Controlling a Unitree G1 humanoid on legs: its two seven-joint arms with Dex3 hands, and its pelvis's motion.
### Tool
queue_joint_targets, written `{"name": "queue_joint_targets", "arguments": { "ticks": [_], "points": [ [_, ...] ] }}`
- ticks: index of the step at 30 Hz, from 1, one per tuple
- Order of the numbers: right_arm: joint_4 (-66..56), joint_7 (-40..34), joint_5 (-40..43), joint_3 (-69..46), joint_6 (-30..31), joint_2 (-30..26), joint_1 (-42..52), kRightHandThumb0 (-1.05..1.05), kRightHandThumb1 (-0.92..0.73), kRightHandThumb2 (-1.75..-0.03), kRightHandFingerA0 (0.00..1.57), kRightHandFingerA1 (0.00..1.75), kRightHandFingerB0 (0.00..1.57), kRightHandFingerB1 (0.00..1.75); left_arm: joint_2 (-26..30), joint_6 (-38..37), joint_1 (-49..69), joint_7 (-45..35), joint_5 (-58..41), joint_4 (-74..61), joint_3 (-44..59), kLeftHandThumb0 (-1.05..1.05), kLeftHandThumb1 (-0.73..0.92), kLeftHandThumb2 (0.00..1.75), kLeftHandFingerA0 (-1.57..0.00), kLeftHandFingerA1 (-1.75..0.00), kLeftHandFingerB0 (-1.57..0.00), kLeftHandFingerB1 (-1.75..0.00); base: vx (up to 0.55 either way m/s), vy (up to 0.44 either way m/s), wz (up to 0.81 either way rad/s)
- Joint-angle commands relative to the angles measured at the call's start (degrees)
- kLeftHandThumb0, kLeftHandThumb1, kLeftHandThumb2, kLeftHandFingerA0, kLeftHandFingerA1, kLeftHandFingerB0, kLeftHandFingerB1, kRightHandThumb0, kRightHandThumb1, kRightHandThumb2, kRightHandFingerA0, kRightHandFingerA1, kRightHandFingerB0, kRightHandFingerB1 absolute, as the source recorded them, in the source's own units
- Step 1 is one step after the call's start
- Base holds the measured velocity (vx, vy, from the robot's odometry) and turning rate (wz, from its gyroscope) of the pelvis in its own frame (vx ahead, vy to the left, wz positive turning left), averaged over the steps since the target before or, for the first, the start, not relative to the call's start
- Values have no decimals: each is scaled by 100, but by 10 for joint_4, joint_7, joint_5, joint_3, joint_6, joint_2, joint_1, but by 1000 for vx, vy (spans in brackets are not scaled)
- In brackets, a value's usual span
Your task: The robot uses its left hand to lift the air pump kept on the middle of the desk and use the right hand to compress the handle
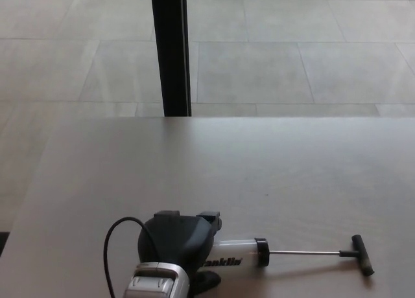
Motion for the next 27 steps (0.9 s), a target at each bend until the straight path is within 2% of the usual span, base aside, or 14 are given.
{"name": "queue_joint_targets", "arguments": {
  "ticks": [1,2,3,6,7,8,10,11,12,13,19,25,26,27],
  "points": [
    [0,-10,-4,-2,9,1,-8,-68,-83,-64,54,76,65,45,-1,-23,5,22,1,18,0,-50,64,59,-93,-146,-45,-51,0,0,0],
    [4,-9,-10,1,4,-3,-6,-69,-84,-65,52,74,64,44,-2,-25,9,24,-1,21,0,-34,61,64,-87,-166,-43,-53,0,0,0],
    [6,-8,-12,1,1,-5,-6,-68,-83,-65,52,72,64,44,0,-28,11,27,2,22,-2,-25,59,68,-84,-175,-45,-53,0,0,0],
    [6,-5,-7,-2,4,-5,-7,-67,-83,-65,51,65,64,45,10,-31,17,25,12,21,-5,-16,58,77,-83,-175,-47,-53,0,0,0],
    [4,-5,-3,-6,7,-5,-5,-71,-64,-91,47,63,59,55,14,-23,19,12,20,20,-8,-14,58,74,-76,-175,-52,-57,0,0,0],
    [2,-5,-2,-8,10,-6,-6,-72,-65,-91,47,62,57,54,16,-19,19,9,25,21,-8,-14,58,71,-76,-170,-59,-65,0,0,0],
    [2,-4,1,-11,11,-7,-9,-70,-65,-91,47,63,58,55,17,-2,18,-5,38,24,-12,-15,56,70,-76,-172,-60,-69,0,0,0],
    [4,-5,2,-13,12,-7,-12,-65,-83,-65,51,64,64,45,19,2,17,-9,43,26,-11,-17,54,66,-76,-162,-64,-70,0,0,0],
    [4,-4,0,-13,9,-7,-12,-66,-84,-65,52,64,63,45,19,14,14,-31,51,27,-14,-21,56,65,-71,-163,-62,-70,0,0,0],
    [0,-5,-1,-14,12,-7,-10,-66,-84,-65,52,61,63,45,18,29,12,-53,62,34,-19,-20,55,58,-76,-165,-62,-66,0,0,0],
    [-7,-6,2,-15,14,-4,-15,-65,-86,-66,51,58,61,45,17,43,12,-73,80,38,-18,-18,55,57,-76,-164,-54,-62,0,0,0],
    [-7,-8,-10,-11,2,-8,-16,-68,-88,-66,48,55,57,43,6,66,16,-76,113,55,-22,-19,53,56,-76,-163,-60,-66,0,0,0],
    [-8,-9,-10,-10,5,-6,-16,-67,-88,-66,51,57,57,44,7,69,15,-80,119,57,-22,-30,56,67,-77,-141,-59,-68,0,0,0],
    [-10,-11,-10,-10,8,-4,-15,-67,-88,-66,51,61,56,43,7,72,15,-82,125,59,-21,-24,67,63,-68,-147,-51,-61,0,0,0]
  ]
}}
